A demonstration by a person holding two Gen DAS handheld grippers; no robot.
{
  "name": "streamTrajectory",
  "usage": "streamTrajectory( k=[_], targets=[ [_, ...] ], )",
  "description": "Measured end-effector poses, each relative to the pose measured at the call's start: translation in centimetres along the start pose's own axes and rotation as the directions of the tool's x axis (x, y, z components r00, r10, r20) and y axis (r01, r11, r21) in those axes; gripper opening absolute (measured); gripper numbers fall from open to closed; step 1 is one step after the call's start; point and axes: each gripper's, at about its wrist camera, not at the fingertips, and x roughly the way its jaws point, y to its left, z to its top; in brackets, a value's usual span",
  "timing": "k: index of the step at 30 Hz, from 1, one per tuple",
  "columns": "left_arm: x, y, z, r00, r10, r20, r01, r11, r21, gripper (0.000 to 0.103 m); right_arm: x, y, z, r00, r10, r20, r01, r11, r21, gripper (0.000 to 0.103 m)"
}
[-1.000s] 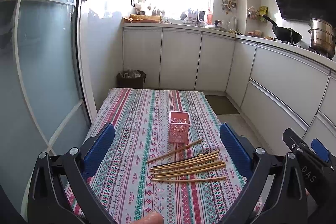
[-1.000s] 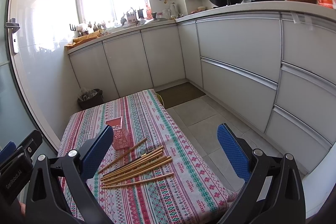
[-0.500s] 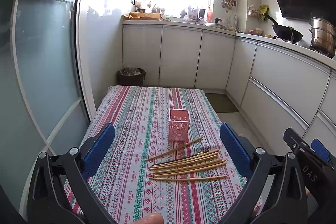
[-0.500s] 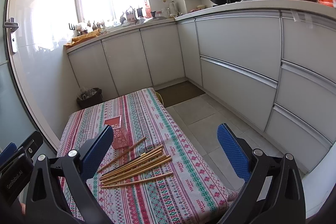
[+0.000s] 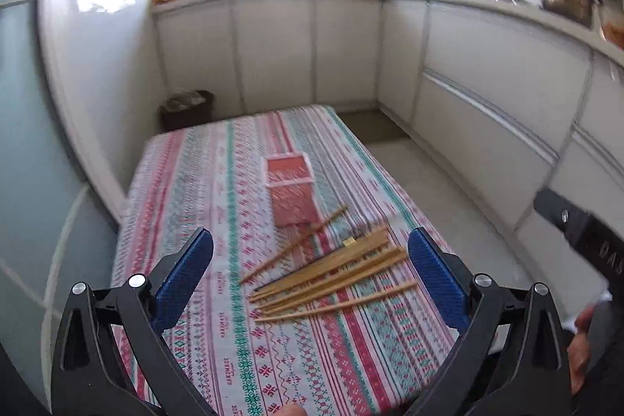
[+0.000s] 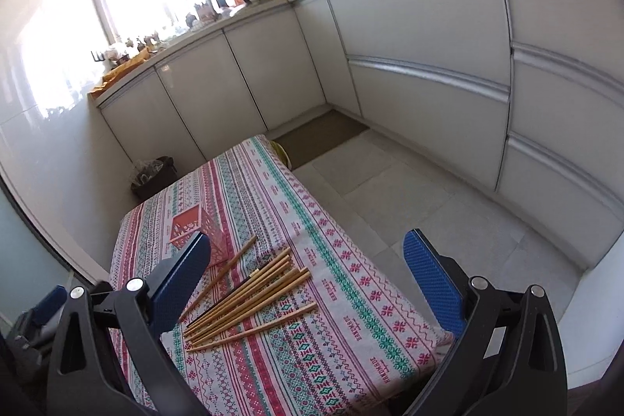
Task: Organize utensils
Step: 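Lower the left tool to the chopsticks and grasp one chopstick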
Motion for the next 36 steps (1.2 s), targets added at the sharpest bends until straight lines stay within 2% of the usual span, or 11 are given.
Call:
streamTrajectory(
  k=[1, 3, 8, 12, 14, 20, 24, 25, 30, 31, 36],
  targets=[
    [1.8, -0.7, 0.0, 0.993, -0.087, -0.076, 0.092, 0.994, 0.063, 0.096, 1.0, -0.8, 0.1, 1.0, 0.002, -0.029, -0.001, 1.0, 0.031, 0.096],
    [5.4, -2.5, -0.4, 0.943, -0.224, -0.247, 0.269, 0.948, 0.17, 0.096, 3.2, -2.5, 0.1, 0.997, 0.0, -0.08, 0.007, 0.996, 0.086, 0.096],
    [10.1, -6.4, -0.9, 0.809, -0.352, -0.471, 0.516, 0.809, 0.282, 0.096, 7.3, -6.2, 0.2, 0.991, -0.025, -0.128, 0.048, 0.982, 0.181, 0.096],
    [13.7, -8.3, 0.9, 0.76, -0.321, -0.565, 0.561, 0.763, 0.321, 0.096, 10.4, -8.7, 0.2, 0.982, -0.02, -0.189, 0.069, 0.965, 0.254, 0.096],
    [15.9, -8.7, 1.4, 0.731, -0.282, -0.621, 0.571, 0.751, 0.33, 0.095, 11.8, -9.4, 0.1, 0.967, 0.045, -0.249, 0.035, 0.951, 0.307, 0.096],
    [20.2, -10.0, 0.5, 0.646, -0.233, -0.727, 0.635, 0.692, 0.343, 0.069, 13.3, -9.5, -0.4, 0.941, 0.125, -0.315, -0.004, 0.933, 0.36, 0.096],
    [21.3, -10.8, -1.7, 0.573, -0.214, -0.791, 0.707, 0.618, 0.344, 0.059, 14.4, -9.7, -0.8, 0.924, 0.163, -0.346, -0.014, 0.919, 0.395, 0.096],
    [21.5, -11.0, -2.3, 0.561, -0.199, -0.804, 0.715, 0.605, 0.349, 0.049, 14.6, -9.9, -0.9, 0.92, 0.17, -0.353, -0.014, 0.915, 0.404, 0.096],
    [22.7, -11.5, -3.5, 0.546, -0.14, -0.826, 0.715, 0.592, 0.372, 0.033, 15.3, -9.9, -1.2, 0.91, 0.175, -0.375, -0.003, 0.909, 0.417, 0.096],
    [23.1, -11.6, -3.6, 0.542, -0.127, -0.831, 0.714, 0.591, 0.375, 0.024, 15.3, -9.9, -1.3, 0.91, 0.172, -0.378, 0.001, 0.909, 0.417, 0.096],
    [24.1, -12.1, -4.7, 0.591, -0.046, -0.806, 0.674, 0.577, 0.461, 0.009, 16.3, -10.4, -2.0, 0.884, 0.205, -0.419, 0.02, 0.881, 0.473, 0.096]
  ],
)
